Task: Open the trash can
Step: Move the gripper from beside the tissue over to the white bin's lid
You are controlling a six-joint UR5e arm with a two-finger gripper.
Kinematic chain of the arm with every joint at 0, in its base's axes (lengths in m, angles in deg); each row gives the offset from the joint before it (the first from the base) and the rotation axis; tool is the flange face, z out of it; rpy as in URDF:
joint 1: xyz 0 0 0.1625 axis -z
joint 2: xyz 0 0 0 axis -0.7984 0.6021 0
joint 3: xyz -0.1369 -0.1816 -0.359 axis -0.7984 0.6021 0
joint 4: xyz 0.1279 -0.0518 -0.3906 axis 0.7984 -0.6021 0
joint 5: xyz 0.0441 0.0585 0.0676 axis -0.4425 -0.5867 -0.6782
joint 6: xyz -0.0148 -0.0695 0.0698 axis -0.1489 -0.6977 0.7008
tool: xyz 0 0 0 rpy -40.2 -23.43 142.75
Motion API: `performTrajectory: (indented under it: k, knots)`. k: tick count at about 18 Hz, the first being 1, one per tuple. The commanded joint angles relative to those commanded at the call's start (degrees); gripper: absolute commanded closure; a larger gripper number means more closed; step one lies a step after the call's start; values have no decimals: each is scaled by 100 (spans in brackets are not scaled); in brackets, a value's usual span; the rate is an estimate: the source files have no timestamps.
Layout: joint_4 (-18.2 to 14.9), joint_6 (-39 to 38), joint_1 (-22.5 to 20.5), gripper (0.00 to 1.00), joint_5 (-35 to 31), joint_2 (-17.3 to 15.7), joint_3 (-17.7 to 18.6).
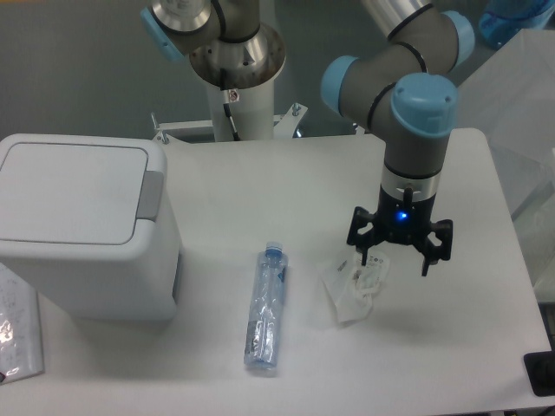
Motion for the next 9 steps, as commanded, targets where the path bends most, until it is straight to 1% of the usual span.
performTrajectory:
  k: [5,7,9]
  knots:
    - [0,-1195,369,0,518,-352,-114]
    - [0,-1652,580,0,808,-396,-219]
    - [0,-2005,738,0,1063,-528,-281]
